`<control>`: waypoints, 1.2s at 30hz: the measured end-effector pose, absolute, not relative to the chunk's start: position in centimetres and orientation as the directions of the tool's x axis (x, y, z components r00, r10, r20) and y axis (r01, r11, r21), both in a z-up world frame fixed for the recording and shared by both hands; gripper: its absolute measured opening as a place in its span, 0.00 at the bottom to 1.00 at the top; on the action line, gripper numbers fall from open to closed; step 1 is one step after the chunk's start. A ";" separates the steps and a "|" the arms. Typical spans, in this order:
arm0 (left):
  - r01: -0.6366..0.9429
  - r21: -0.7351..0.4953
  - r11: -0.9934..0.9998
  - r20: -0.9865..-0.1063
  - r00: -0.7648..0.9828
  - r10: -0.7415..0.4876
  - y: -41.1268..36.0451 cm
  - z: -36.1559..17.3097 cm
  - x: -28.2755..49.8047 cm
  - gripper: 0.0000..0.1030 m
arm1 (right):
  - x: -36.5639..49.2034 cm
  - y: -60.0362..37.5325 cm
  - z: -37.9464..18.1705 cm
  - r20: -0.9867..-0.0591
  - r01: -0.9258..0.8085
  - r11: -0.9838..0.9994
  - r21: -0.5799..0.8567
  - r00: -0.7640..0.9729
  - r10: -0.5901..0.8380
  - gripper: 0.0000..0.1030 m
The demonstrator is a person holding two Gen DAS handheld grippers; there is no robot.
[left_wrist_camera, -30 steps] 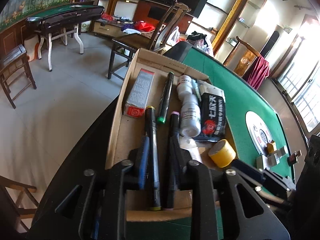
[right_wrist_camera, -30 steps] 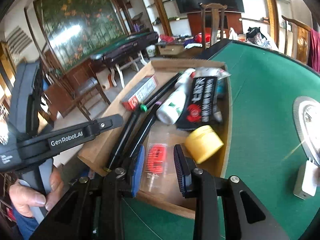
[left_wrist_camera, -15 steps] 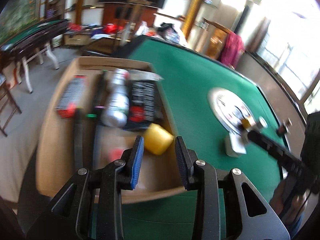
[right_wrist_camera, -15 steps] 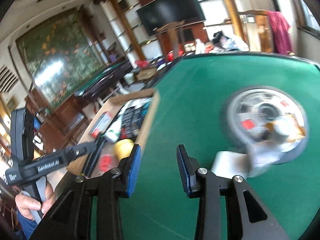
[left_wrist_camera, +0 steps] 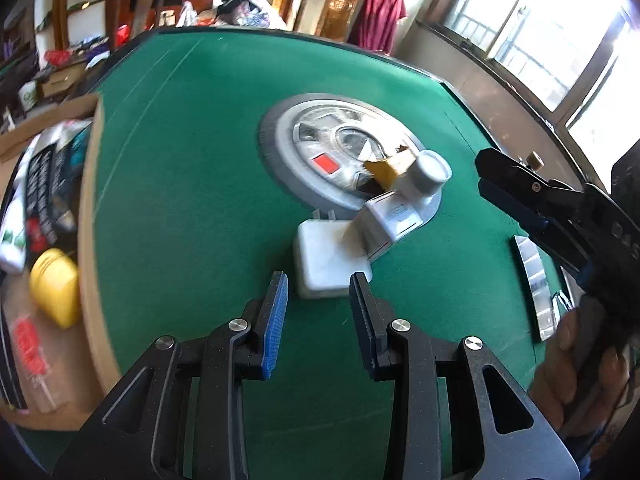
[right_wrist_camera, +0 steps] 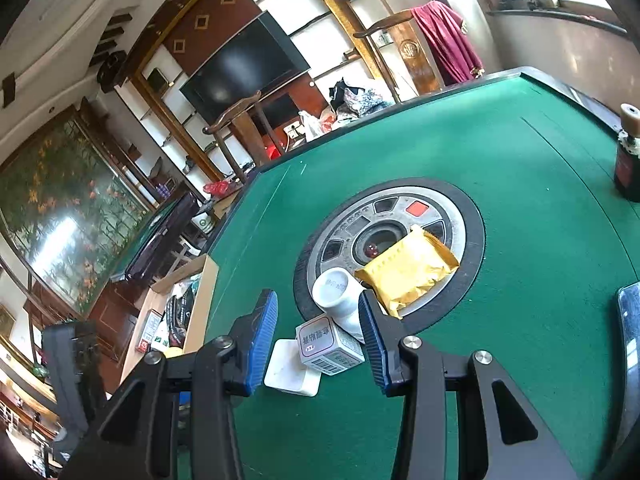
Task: Organize objects
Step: 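Close the left gripper on the white square plug adapter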
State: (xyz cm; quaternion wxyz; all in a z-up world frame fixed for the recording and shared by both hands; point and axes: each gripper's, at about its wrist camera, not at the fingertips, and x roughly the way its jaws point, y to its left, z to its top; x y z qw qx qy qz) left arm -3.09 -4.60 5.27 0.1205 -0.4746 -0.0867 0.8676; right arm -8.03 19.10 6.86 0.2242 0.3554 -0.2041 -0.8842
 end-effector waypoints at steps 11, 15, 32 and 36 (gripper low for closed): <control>-0.143 -0.110 -0.984 -0.834 -0.525 0.170 -1.2 3.5 -5.4 0.44 | -7.9 19.2 6.8 -0.530 0.263 -0.798 0.542 -0.631 -0.567 0.41; -0.144 -0.096 -0.985 -0.853 -0.499 0.156 -0.8 1.9 -6.2 0.48 | -8.0 18.8 6.7 -0.544 0.266 -0.802 0.535 -0.619 -0.567 0.41; -0.032 -0.117 -0.993 -0.815 -0.568 0.114 -7.7 1.0 -5.4 0.44 | -7.3 12.5 4.2 -0.683 0.387 -0.901 0.195 -0.607 -0.408 0.41; -0.033 -0.103 -0.994 -0.816 -0.569 0.104 -7.4 1.0 -5.4 0.44 | -7.8 12.4 3.5 -0.674 0.392 -0.907 0.154 -0.630 -0.387 0.41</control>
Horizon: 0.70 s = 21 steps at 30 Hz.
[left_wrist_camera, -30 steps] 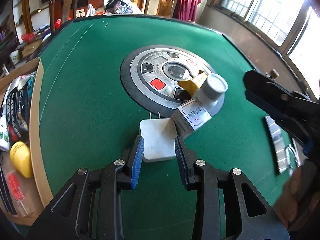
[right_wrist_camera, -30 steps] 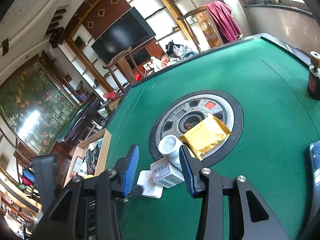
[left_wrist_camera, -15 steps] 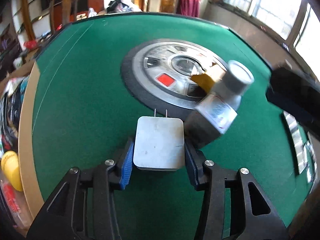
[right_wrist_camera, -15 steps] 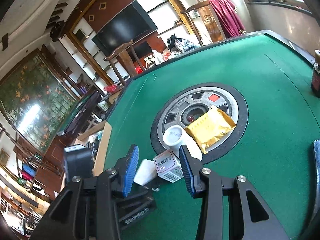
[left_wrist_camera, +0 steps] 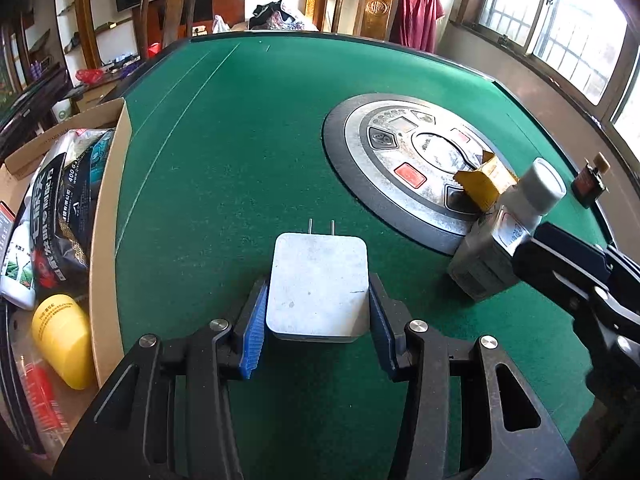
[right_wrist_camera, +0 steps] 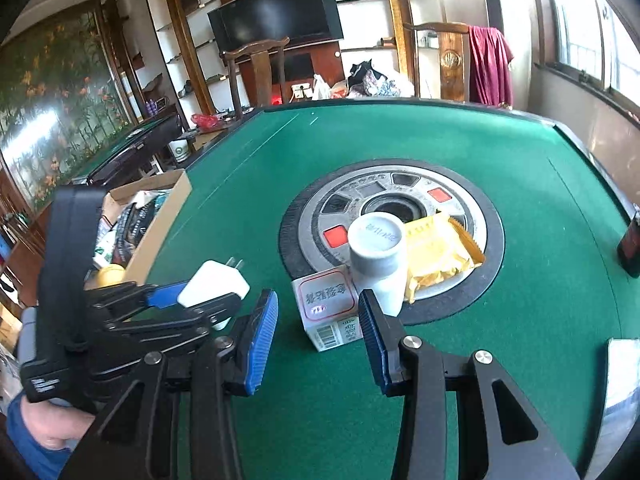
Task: Organize objects
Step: 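Grasp the white red-label ointment box with right gripper while left gripper holds the adapter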
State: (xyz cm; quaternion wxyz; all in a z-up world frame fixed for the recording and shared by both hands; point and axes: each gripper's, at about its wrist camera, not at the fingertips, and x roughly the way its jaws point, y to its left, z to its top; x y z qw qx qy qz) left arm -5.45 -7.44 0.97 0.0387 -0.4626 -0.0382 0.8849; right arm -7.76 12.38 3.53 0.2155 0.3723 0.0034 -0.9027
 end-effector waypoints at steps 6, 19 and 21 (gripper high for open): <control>-0.032 -0.102 -0.994 -0.816 -0.569 0.102 -7.2 1.0 -5.5 0.44 | -7.2 11.3 3.3 -0.678 0.437 -0.896 0.079 -0.635 -0.370 0.41; -0.027 -0.103 -0.994 -0.816 -0.569 0.100 -7.2 1.1 -5.6 0.44 | -8.3 11.4 2.1 -0.711 0.449 -0.886 0.112 -0.587 -0.387 0.41; -0.027 -0.097 -0.995 -0.816 -0.571 0.095 -7.1 1.1 -5.5 0.44 | -8.6 10.7 1.8 -0.702 0.460 -0.882 0.098 -0.597 -0.389 0.41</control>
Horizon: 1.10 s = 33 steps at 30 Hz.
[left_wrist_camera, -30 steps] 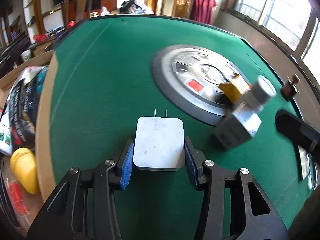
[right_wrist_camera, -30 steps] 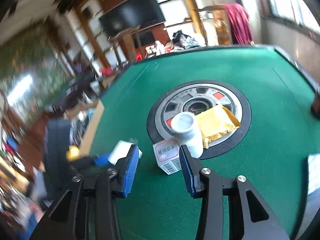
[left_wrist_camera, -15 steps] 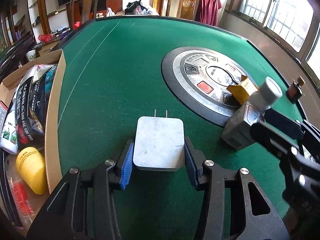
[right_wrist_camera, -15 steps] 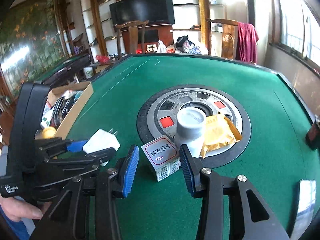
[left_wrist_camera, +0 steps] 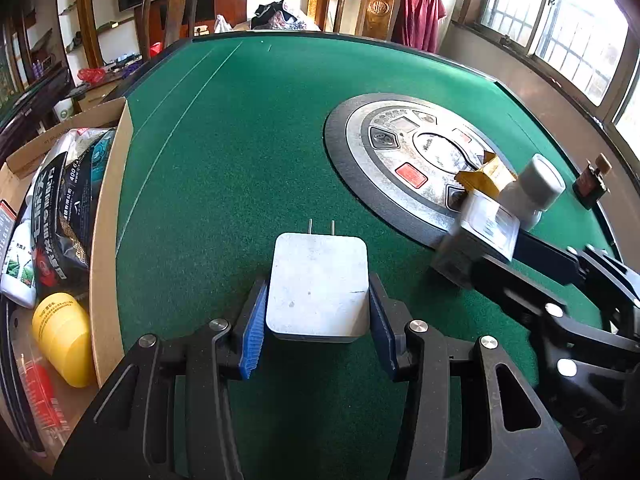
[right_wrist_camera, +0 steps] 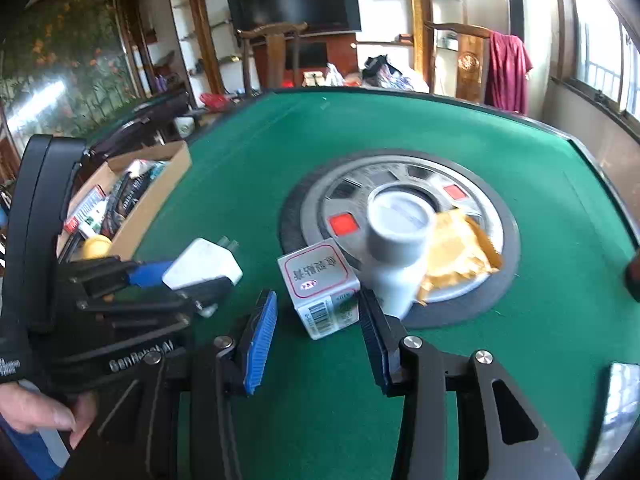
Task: Organize objects
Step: 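Grasp the white red-label ointment box with right gripper while left gripper holds the adapter, then carry the adapter with left gripper while right gripper carries the ointment box to the tray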
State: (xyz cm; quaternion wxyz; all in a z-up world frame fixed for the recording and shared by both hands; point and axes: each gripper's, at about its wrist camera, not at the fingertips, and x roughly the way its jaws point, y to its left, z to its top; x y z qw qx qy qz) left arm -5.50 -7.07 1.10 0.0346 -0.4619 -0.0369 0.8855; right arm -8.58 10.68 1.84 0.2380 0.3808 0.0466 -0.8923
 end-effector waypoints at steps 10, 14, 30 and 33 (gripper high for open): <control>-0.021 -0.102 -0.995 -0.814 -0.573 0.096 -7.3 1.1 -5.5 0.44 | -8.9 10.0 1.0 -0.729 0.457 -0.885 0.090 -0.576 -0.371 0.41; -0.019 -0.098 -0.995 -0.816 -0.571 0.091 -7.2 1.1 -5.5 0.44 | -8.9 10.8 1.4 -0.722 0.401 -0.910 0.105 -0.599 -0.347 0.42; 0.013 -0.086 -0.996 -0.794 -0.604 0.060 -7.7 1.3 -5.2 0.44 | -8.8 10.8 2.2 -0.689 0.355 -0.922 0.153 -0.631 -0.357 0.33; 0.013 -0.083 -0.996 -0.770 -0.636 0.056 -7.7 2.0 -4.8 0.44 | -7.9 11.2 3.2 -0.657 0.357 -0.920 0.160 -0.657 -0.369 0.33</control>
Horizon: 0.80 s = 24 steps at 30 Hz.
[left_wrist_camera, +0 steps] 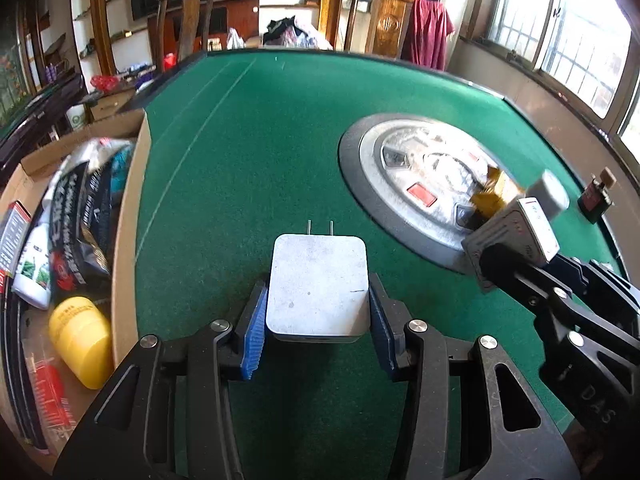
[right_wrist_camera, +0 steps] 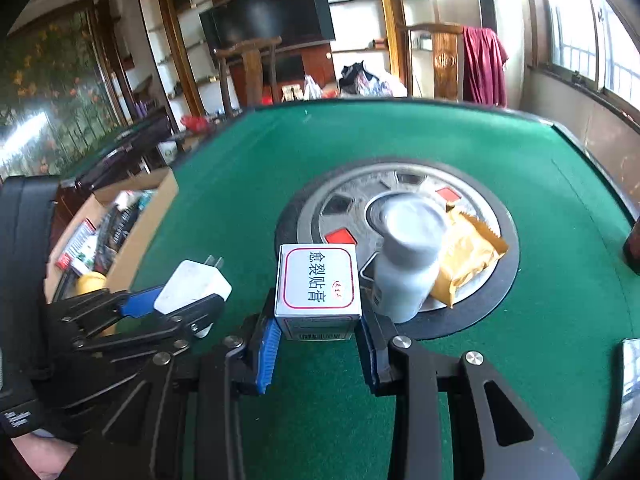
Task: Organize objects
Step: 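Carry the adapter with left gripper while right gripper carries the ointment box to the tray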
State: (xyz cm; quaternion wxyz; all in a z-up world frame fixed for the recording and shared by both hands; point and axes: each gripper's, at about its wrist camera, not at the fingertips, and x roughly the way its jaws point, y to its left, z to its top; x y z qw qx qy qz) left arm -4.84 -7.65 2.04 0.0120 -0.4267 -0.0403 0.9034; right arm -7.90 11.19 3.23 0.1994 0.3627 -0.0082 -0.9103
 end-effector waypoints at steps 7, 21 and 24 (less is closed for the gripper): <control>0.034 -0.030 -0.999 -0.692 -0.722 -0.004 -7.2 3.9 -3.5 0.44 | -7.0 11.6 4.7 -0.613 0.363 -0.914 0.183 -0.685 -0.395 0.33; 0.075 0.023 -0.997 -0.561 -0.824 -0.074 -7.4 6.1 1.2 0.44 | -4.9 11.4 6.4 -0.547 0.366 -0.908 0.206 -0.726 -0.417 0.33; 0.085 0.022 -0.996 -0.549 -0.832 -0.083 -7.8 6.2 2.0 0.44 | -4.2 10.7 6.5 -0.538 0.373 -0.907 0.196 -0.733 -0.418 0.33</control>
